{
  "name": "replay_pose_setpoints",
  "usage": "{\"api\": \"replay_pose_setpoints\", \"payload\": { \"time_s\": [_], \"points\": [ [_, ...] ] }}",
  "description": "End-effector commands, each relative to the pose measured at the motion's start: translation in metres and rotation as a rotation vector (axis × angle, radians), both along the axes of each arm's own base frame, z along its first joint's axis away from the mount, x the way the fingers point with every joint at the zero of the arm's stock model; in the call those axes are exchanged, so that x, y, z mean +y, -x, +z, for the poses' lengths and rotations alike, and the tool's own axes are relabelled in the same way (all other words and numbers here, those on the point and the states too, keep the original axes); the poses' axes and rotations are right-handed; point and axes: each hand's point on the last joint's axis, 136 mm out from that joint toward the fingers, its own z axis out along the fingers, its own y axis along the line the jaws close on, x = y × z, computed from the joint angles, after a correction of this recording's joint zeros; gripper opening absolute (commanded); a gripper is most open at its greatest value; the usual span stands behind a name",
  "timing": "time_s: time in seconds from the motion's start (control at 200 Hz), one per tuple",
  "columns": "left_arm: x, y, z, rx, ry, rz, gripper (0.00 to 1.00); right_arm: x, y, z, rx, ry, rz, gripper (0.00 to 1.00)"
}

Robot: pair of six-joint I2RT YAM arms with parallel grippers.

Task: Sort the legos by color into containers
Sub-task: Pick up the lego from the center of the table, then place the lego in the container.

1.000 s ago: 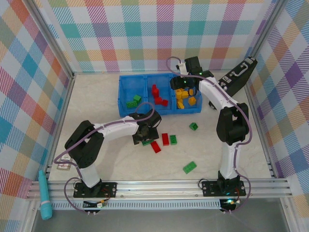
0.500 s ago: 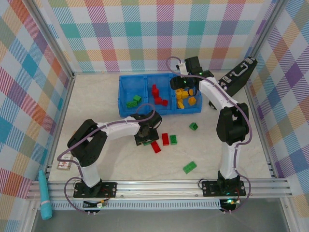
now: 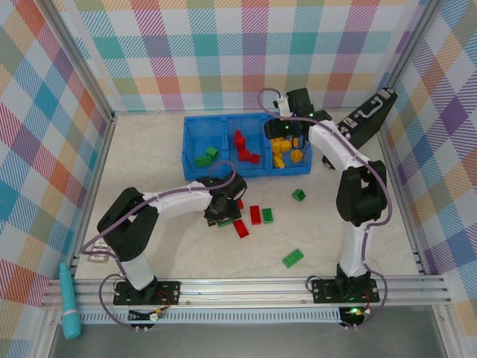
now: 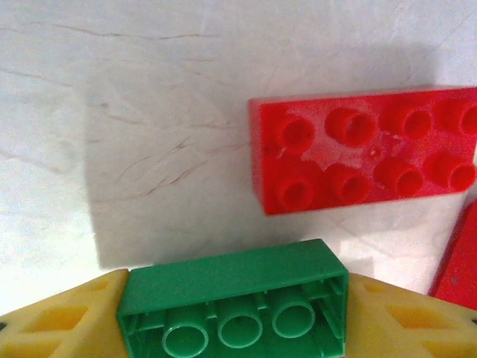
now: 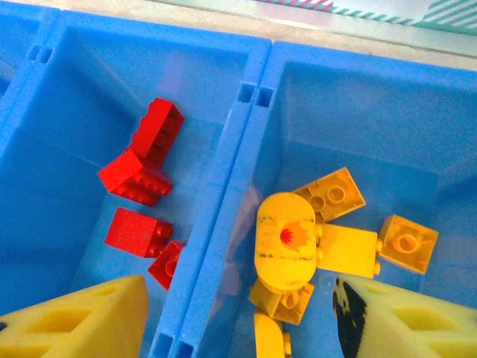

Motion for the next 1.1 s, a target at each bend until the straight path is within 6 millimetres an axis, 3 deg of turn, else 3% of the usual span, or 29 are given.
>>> {"api": "replay_pose_setpoints", "payload": {
  "time_s": [0.0, 0.175, 0.275, 0.55, 0.695, 0.845, 1.095],
  "points": [
    [0.013, -0.01, 0.044, -0.068, -0.02, -0.036, 0.62, -0.008, 0.007, 0.025, -0.048, -0.028, -0.032, 0.67],
    [0.033, -0.06, 0.101, -0.22, 0.012, -0.024, 0.62, -0.012, 0.035, 0.023, -0.006, -0.066, -0.052, 0.67],
    [0.044, -0.091, 0.129, -0.306, 0.021, -0.023, 0.63, -0.012, 0.059, 0.009, 0.05, -0.064, -0.049, 0.67],
    [0.071, -0.169, 0.169, -0.441, -0.006, -0.053, 0.64, 0.0, 0.144, -0.034, 0.225, -0.044, -0.037, 0.67],
    [0.084, -0.203, 0.166, -0.473, -0.025, -0.033, 0.64, 0.02, 0.197, -0.047, 0.317, -0.027, 0.013, 0.67],
    [0.086, -0.227, 0.145, -0.457, -0.033, -0.026, 0.64, 0.032, 0.234, -0.06, 0.396, -0.035, 0.011, 0.67],
    [0.09, -0.244, 0.12, -0.423, -0.045, -0.02, 0.68, 0.033, 0.262, -0.086, 0.473, 0.0, -0.031, 0.67]
  ]
}}
